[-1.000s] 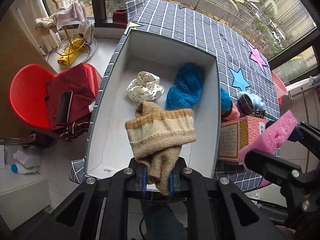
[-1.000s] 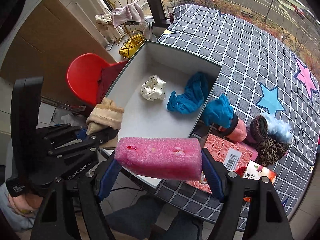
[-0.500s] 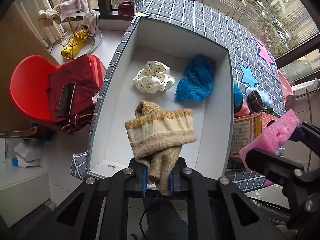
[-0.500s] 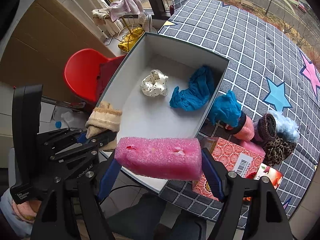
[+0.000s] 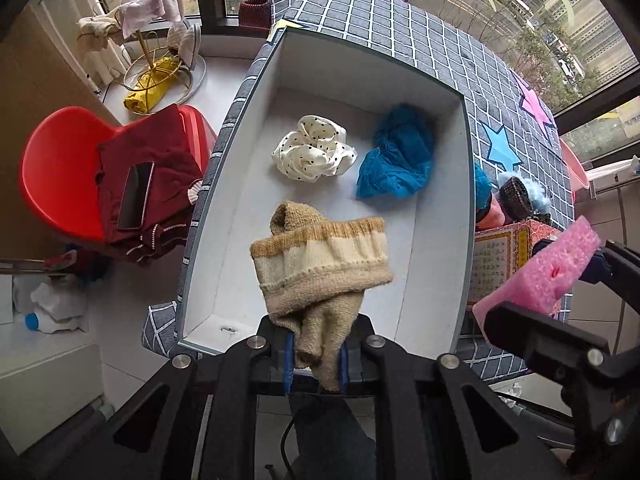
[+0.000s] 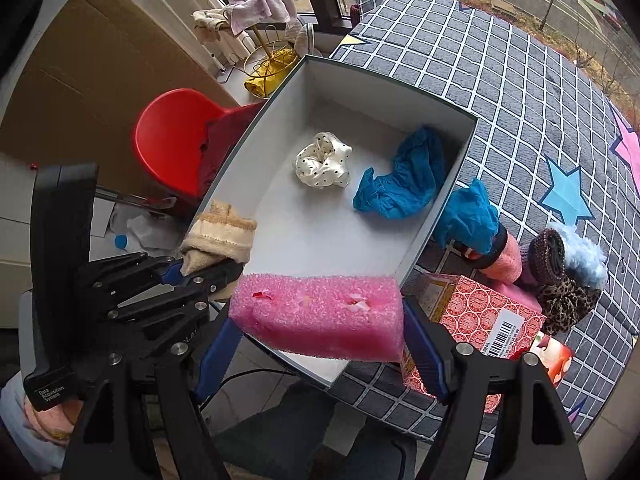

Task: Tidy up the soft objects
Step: 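Open both grippers to drop sock and sponge into the box, then withdraw both grippers from the box and move toward the soft-item pile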

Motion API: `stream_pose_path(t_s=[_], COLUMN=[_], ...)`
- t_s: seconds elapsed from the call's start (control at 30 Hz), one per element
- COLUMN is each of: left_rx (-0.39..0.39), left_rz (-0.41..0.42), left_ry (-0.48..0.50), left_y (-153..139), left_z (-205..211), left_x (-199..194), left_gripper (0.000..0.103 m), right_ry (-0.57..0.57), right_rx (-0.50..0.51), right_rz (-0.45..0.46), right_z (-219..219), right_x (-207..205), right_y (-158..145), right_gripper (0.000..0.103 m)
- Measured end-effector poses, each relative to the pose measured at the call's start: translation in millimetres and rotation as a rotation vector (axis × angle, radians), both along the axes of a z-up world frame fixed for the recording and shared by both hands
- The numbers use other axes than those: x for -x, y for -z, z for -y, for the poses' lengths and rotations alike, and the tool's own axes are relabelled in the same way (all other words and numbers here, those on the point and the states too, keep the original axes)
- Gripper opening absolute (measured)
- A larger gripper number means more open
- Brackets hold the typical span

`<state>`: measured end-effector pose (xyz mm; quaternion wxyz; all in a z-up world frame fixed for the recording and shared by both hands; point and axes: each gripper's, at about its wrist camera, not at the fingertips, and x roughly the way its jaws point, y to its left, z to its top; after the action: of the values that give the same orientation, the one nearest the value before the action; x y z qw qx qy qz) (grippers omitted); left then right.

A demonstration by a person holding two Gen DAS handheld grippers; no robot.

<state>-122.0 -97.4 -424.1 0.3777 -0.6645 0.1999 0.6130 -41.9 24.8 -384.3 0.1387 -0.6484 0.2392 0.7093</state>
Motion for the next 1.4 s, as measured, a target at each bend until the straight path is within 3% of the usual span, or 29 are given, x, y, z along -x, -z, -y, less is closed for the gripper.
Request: stream_pose_path(t_s=[0.37, 0.43, 0.53, 0.6, 0.67, 0.73, 0.77, 1.07, 1.4], left_rx=[-0.001, -0.004, -0.011, -0.023, -0.049, -0.055, -0.056, -0.078, -0.089], left_rz=[0.000, -0.005, -0.028, -0.029, -0.045, -0.058, -0.052, 0.008, 0.025], left_ry=[-0.006, -0.006, -0.001, 0.007, 0.018, 0.034, 0.038, 0.012, 0.050], left_y=[2.9, 3.4, 3.1, 2.3, -2.1, -3.7, -3.3, -2.7, -14.7], left_z=[2.7, 4.8, 6.7, 6.8, 6.1, 4.0, 2.6, -4.8, -28.4], left_x=[0.7, 0.7, 0.0, -0.9, -2.8, -4.7, -4.8, -3.8, -13.5], left_gripper=[0.018, 0.025, 0.049, 0.080, 0.085, 0.092, 0.103, 0.103, 0.103], right_ry=[-0.007, -0.012, -0.019, -0.021, -0.015, -0.004, 0.001, 0.055, 0.176], right_rx=[0.001, 0.002, 0.012, 0.020, 0.023, 0.033, 0.031, -0.004, -0.065], right_rz=[0.000, -0.005, -0.022, -0.027, -0.036, -0.052, -0.056, -0.085, -0.112], right_z=[1.3, 1.9, 3.4, 3.2, 2.4, 0.6, -0.3, -12.8, -59.6], right_x=[4.7, 5.8, 7.3, 7.6, 7.0, 5.4, 4.8, -5.3, -38.8], right_y=[0.7, 0.2, -1.5, -1.5, -2.2, -4.3, -5.3, -18.6, -42.2], right_gripper=[0.078, 0.078, 0.079, 0.086, 0.103, 0.103, 0.103, 0.103, 0.103])
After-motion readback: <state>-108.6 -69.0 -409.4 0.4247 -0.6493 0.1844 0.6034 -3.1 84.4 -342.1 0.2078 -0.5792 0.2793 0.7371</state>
